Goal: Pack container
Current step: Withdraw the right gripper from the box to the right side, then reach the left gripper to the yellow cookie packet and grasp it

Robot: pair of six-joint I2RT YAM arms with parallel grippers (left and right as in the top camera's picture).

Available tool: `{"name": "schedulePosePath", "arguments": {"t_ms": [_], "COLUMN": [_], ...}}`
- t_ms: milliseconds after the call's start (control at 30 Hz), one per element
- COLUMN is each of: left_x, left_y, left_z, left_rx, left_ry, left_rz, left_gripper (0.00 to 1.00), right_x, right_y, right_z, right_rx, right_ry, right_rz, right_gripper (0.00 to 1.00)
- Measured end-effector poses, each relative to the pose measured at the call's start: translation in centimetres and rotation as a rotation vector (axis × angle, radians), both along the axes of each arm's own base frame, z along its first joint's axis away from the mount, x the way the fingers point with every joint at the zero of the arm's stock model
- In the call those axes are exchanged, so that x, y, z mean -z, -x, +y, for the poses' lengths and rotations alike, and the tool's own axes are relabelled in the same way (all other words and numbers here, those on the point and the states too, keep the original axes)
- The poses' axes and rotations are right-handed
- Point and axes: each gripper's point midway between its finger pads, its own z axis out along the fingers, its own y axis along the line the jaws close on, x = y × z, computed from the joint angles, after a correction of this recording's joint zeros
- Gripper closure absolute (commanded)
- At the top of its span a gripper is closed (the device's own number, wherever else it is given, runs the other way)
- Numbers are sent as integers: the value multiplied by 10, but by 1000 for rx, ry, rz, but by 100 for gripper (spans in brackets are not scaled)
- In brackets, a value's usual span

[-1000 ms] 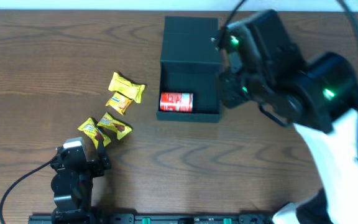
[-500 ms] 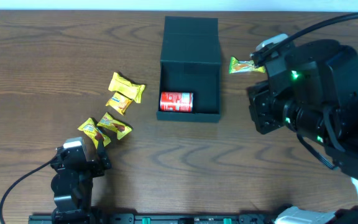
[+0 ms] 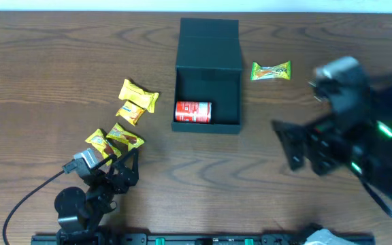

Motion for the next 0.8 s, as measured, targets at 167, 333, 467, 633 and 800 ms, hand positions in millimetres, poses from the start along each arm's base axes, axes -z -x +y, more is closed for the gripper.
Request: {"name": "schedulePosePath", "arguments": {"t_ms": [167, 333, 467, 633, 800], "left_x": [0, 2, -28, -11, -18], "left_y": [2, 4, -3, -7, -17], "left_z": [-4, -9, -12, -9, -4], "left_rx": [7, 23, 57, 62, 108], "left_ry": [66, 109, 83, 13, -132], "left_rz": [26, 49, -96, -11, 142], "left_gripper": [5, 5, 4, 4, 4], "right_x": [-19, -20, -18, -20, -17], "right_y": [21, 23, 21, 15, 1], "right_z": [-23, -27, -25, -20, -10], "right_rx": [26, 33, 29, 26, 23], "right_ry": [-27, -22, -17, -19, -5], "right_rz": [-94, -104, -96, -104, -89], "right_gripper": [1, 1, 1, 1, 1]}}
